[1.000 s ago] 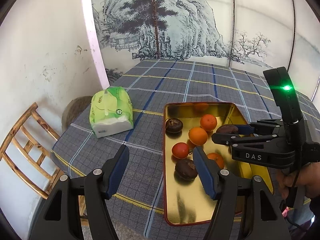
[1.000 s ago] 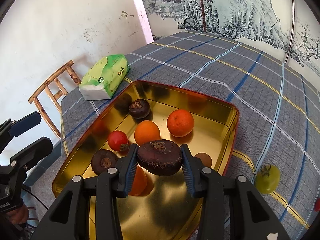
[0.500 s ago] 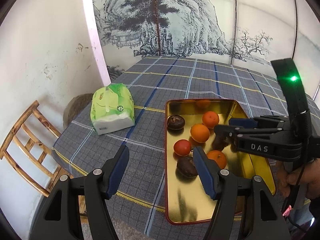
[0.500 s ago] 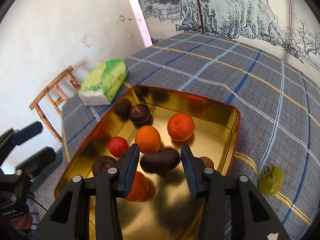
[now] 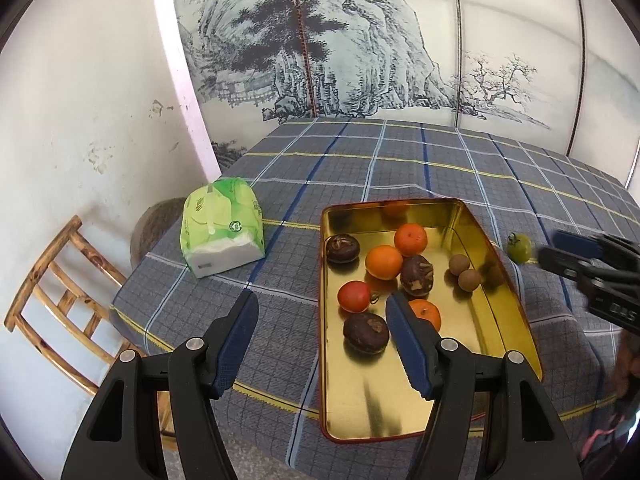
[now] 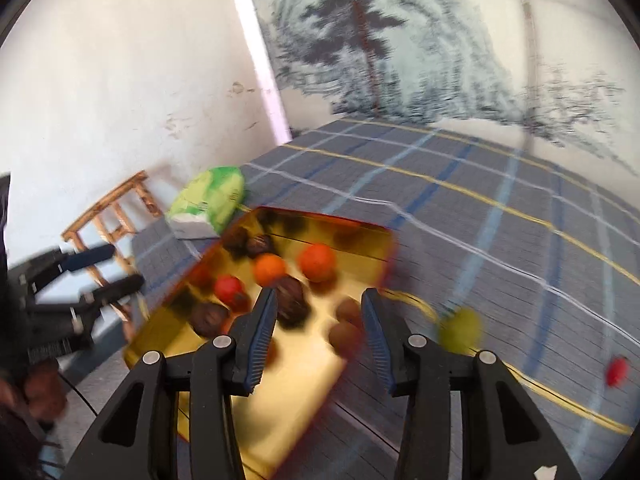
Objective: Organize fruits
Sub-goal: 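Grasp the green round fruit with the left gripper while the right gripper grasps the small red tomato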
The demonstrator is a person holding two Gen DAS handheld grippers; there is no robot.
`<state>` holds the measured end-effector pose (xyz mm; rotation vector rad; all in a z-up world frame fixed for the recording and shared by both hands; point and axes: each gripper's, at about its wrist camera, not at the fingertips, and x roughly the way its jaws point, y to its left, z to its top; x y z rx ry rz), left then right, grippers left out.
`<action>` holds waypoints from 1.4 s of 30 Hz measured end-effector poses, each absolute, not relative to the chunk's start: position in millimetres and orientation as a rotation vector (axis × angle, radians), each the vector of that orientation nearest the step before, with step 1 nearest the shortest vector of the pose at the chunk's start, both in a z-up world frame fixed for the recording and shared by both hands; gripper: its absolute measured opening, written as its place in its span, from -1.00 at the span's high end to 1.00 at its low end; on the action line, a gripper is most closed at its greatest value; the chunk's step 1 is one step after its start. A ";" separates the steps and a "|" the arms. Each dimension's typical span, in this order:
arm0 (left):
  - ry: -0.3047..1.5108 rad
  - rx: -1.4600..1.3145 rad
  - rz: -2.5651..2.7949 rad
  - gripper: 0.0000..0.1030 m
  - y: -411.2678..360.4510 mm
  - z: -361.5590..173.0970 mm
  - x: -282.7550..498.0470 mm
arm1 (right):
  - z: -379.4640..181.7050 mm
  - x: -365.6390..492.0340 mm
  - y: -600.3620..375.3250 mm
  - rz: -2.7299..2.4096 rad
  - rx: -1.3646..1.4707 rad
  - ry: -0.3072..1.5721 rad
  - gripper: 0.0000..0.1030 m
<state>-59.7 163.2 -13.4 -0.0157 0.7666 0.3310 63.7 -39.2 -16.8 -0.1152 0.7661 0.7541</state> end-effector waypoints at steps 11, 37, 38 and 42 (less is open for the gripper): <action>0.774 0.066 0.250 -0.32 122.0 -7.0 -50.0 | -51.4 65.2 -234.6 0.259 -0.064 0.838 0.07; 1.072 0.010 -0.277 -0.24 8.6 -51.7 137.8 | -81.0 76.9 -348.1 0.101 0.138 0.860 0.01; 1.091 0.002 -0.288 -0.18 7.4 -57.5 144.8 | -80.9 76.7 -347.8 0.102 0.139 0.858 0.01; 1.129 0.046 -0.249 -0.17 1.5 -75.4 156.0 | -82.0 77.6 -347.8 0.122 0.153 0.865 -0.03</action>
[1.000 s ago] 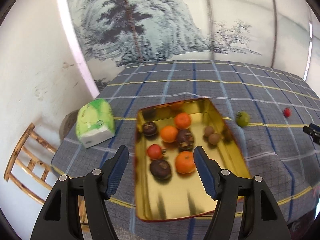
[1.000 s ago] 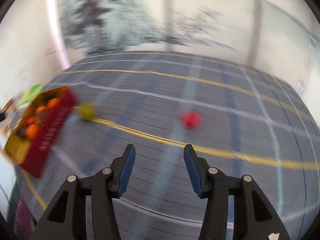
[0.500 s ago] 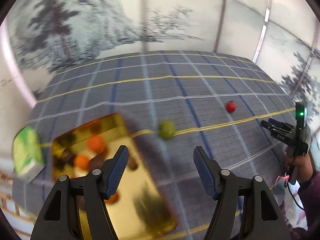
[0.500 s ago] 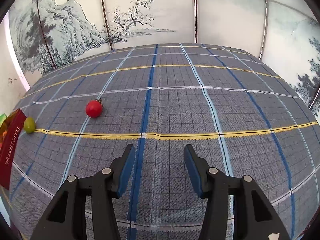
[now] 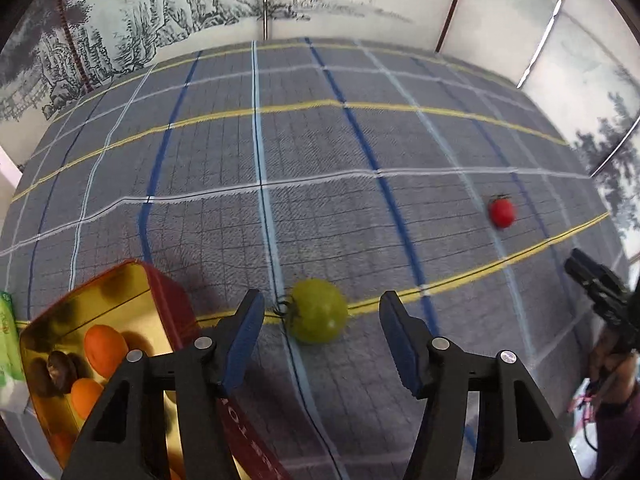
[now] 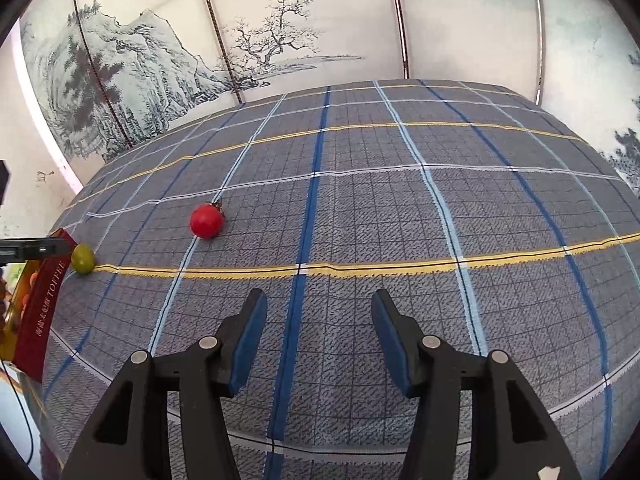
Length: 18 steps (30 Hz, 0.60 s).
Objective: Organize fruits
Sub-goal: 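Grasp the green round fruit with the left gripper while the right gripper grasps the small red tomato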
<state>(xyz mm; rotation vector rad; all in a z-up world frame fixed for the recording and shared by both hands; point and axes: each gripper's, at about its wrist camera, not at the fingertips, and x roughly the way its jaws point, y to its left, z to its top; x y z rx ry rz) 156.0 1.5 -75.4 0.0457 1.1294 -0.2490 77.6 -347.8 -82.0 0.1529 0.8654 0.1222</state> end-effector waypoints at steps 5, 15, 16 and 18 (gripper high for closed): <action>1.166 0.090 -0.231 -0.16 -6.2 -92.6 161.4 | -83.4 78.1 -348.5 0.133 0.164 0.870 -0.03; 1.153 0.087 -0.242 0.26 -19.3 -84.6 149.0 | -83.0 79.7 -345.3 0.137 0.157 0.882 -0.06; 1.132 0.072 -0.247 0.26 -19.9 -77.9 143.2 | -81.7 81.3 -343.9 0.162 0.176 0.886 -0.08; 1.102 0.043 -0.254 0.26 -20.5 -64.0 132.1 | -79.1 87.9 -338.6 0.221 0.210 0.902 -0.08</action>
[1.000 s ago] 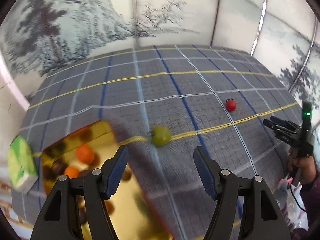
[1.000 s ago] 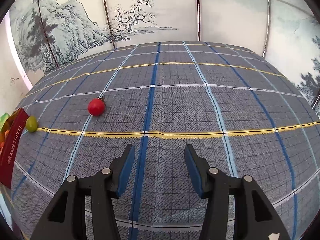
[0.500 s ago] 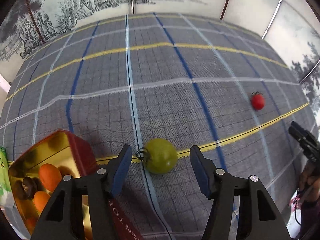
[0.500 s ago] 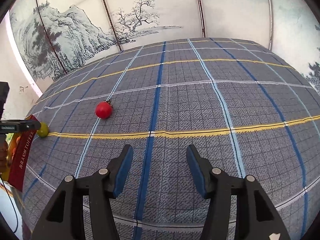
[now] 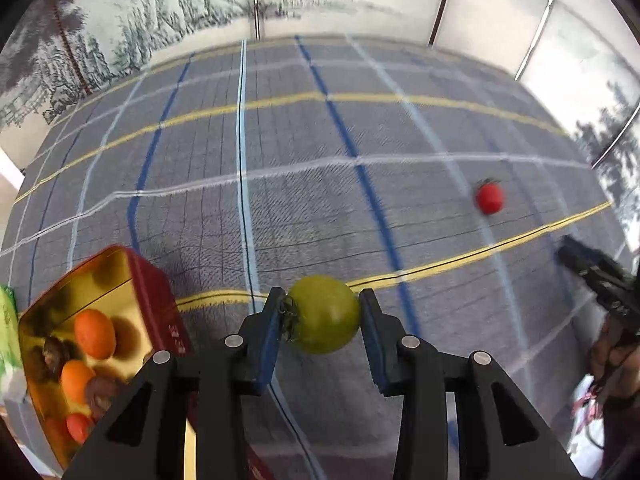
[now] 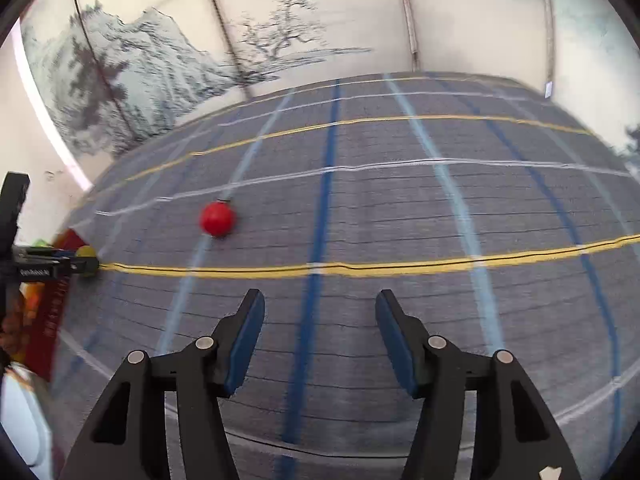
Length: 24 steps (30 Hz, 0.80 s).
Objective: Organize fruits
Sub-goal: 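Grasp the green round fruit with the left gripper while the right gripper grasps the small red tomato, then carry the green fruit into the gold tray and open the left gripper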
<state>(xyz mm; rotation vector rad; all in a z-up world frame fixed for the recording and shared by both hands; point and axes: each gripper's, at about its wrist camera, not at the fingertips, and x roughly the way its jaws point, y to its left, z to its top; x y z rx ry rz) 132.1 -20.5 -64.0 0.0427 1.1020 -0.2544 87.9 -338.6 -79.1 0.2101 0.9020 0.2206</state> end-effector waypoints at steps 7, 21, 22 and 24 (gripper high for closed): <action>1.017 -0.033 -0.281 0.26 -15.5 -22.2 96.3 | -62.2 124.6 -284.9 0.388 0.107 0.876 -0.06; 0.959 -0.079 -0.176 0.25 25.4 5.4 41.7 | -90.2 174.6 -246.1 0.325 0.019 0.943 0.48; 0.959 -0.090 -0.164 0.25 31.6 5.3 37.8 | -89.6 173.9 -246.0 0.332 0.027 0.945 0.48; 0.957 -0.112 -0.136 0.25 45.7 5.8 29.1 | -87.7 169.3 -246.2 0.345 0.046 0.945 0.48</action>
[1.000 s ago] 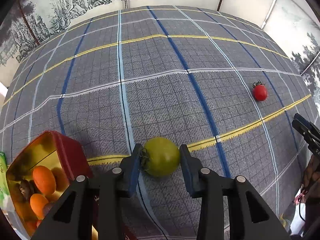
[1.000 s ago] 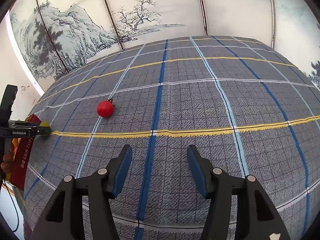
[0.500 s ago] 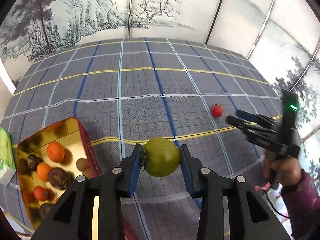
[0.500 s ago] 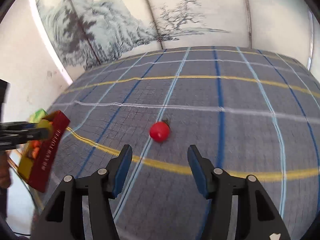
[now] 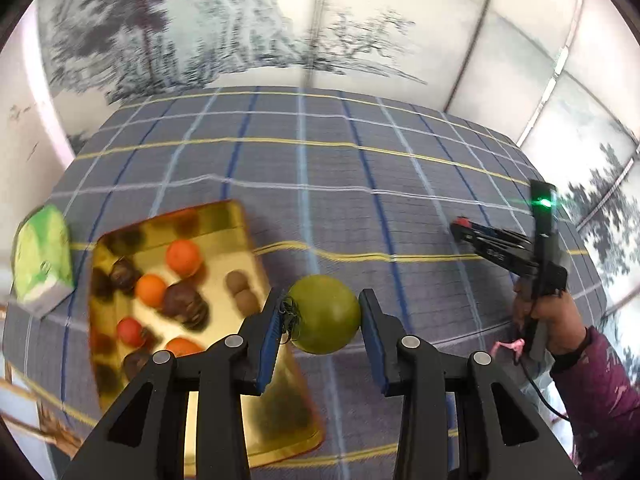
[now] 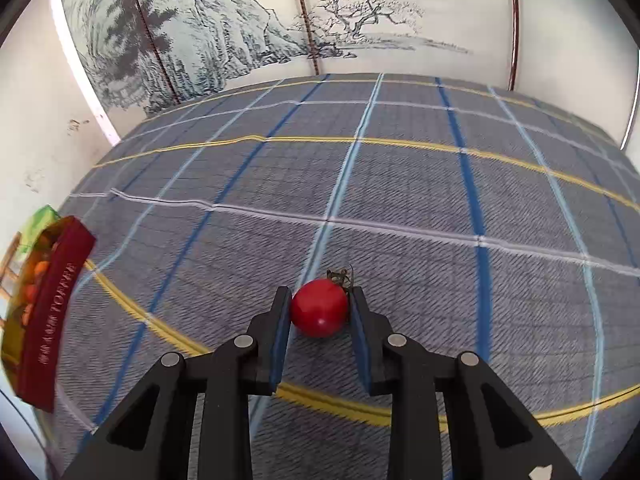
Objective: Organize fruits
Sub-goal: 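Carry the green fruit into the gold tray and open the left gripper, then carry the red tomato into the gold tray and open the right gripper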
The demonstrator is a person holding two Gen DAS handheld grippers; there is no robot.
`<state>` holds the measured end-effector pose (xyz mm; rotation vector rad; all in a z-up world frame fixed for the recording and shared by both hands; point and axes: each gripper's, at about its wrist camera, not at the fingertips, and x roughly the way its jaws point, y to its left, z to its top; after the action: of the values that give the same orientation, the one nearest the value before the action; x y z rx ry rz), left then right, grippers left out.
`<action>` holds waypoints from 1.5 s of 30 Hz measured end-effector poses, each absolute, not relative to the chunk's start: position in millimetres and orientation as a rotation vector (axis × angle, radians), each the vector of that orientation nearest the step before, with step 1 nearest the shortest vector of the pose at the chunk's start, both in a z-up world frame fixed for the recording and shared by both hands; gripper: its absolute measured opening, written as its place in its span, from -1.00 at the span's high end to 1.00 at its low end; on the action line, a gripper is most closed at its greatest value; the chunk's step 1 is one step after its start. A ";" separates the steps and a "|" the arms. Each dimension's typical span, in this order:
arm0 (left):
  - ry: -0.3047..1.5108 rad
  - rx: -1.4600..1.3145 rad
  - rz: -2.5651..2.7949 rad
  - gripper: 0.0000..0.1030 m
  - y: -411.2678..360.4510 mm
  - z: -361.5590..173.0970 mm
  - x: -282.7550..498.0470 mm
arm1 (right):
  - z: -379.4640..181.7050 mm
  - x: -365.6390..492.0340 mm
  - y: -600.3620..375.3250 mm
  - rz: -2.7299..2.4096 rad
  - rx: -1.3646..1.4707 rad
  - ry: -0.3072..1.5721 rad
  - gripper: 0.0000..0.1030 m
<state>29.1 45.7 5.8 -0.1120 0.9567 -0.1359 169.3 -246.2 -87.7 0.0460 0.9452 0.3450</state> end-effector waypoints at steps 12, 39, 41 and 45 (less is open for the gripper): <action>0.956 -0.191 0.021 0.25 124.3 -14.2 -30.6 | -75.5 92.4 -228.4 0.397 0.055 0.887 0.48; 0.963 -0.091 -0.041 0.25 102.7 -55.3 17.5 | -80.8 83.6 -230.7 0.331 0.030 0.865 0.48; 0.961 -0.091 -0.040 0.25 103.2 -56.9 18.4 | -81.3 85.1 -230.2 0.331 0.028 0.868 0.48; 0.941 -0.081 -0.039 0.25 101.0 -54.9 19.5 | -81.7 86.5 -229.4 0.331 0.024 0.873 0.48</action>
<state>19.5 101.0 -54.9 -0.0813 0.9410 -0.0391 86.5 -229.4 -81.7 0.0235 0.8731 0.3313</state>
